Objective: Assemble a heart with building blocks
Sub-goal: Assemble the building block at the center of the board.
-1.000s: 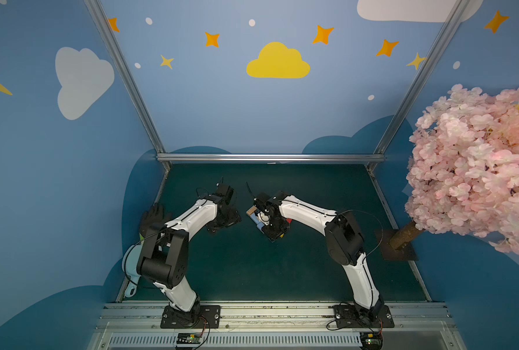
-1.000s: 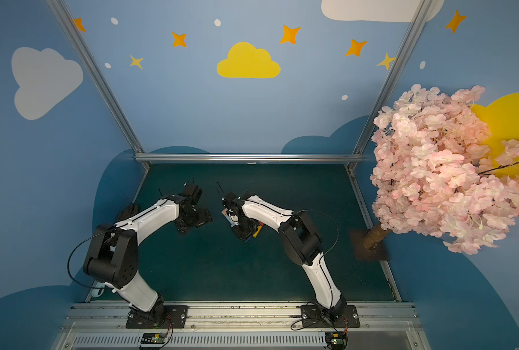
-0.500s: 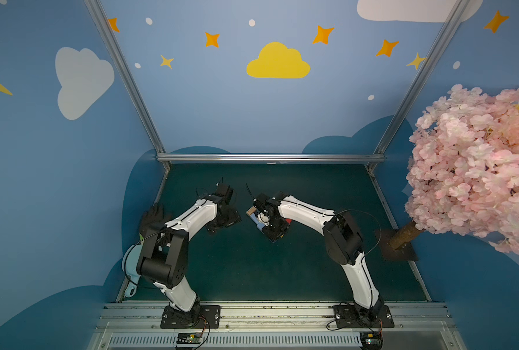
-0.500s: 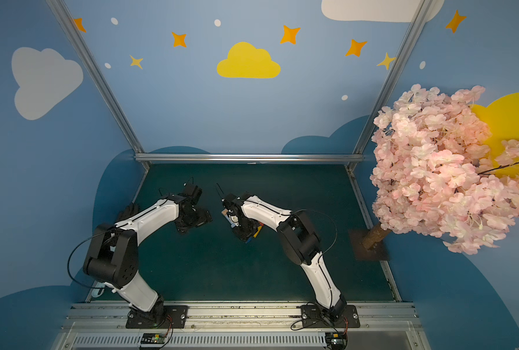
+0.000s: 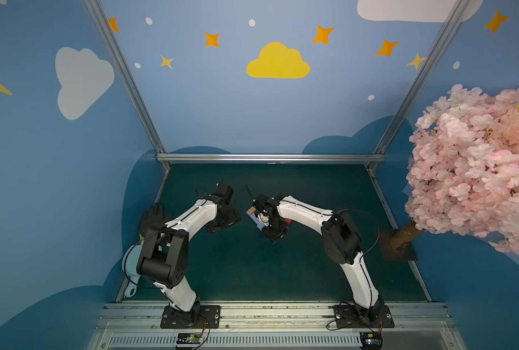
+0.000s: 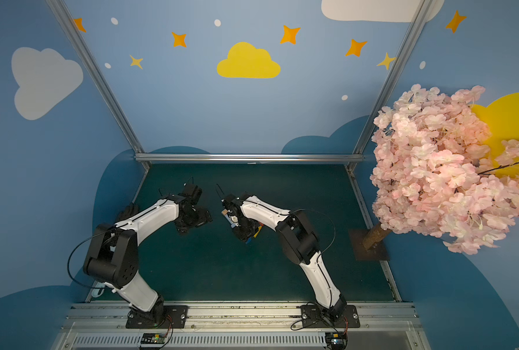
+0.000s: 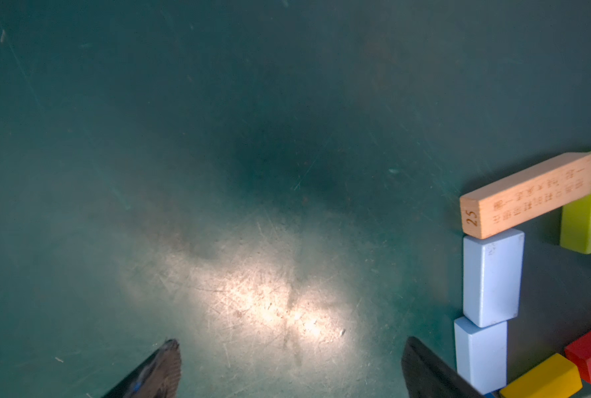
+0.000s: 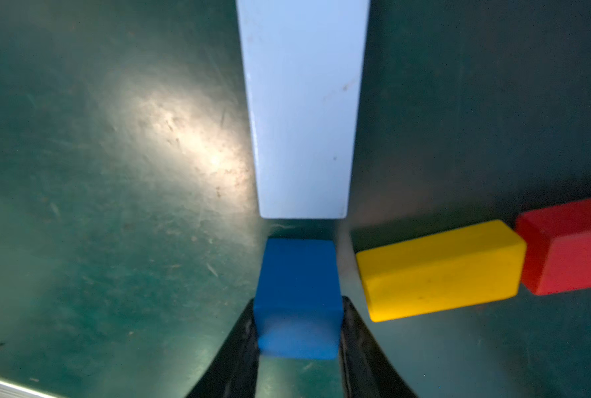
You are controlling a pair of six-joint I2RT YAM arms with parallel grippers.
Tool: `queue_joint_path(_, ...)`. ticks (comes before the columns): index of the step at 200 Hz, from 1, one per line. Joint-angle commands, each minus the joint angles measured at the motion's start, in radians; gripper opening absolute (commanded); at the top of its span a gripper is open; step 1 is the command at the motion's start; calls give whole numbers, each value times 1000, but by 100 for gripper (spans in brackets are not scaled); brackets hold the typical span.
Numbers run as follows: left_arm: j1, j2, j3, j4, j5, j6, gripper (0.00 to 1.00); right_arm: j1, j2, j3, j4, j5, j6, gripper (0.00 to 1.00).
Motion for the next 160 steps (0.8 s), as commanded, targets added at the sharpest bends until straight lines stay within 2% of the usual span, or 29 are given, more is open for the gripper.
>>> queue_joint_path(1,5,2,2,-8,5,11,100,0,21,19,-27,16,5,49)
queue_joint_path(33,5,4,7,-8,6,13,100,0,17,20,-28,24,11,55)
queue_joint_path(160,5,-5,0,-3,14,7,100,0,-27,32,-29,32,15,55)
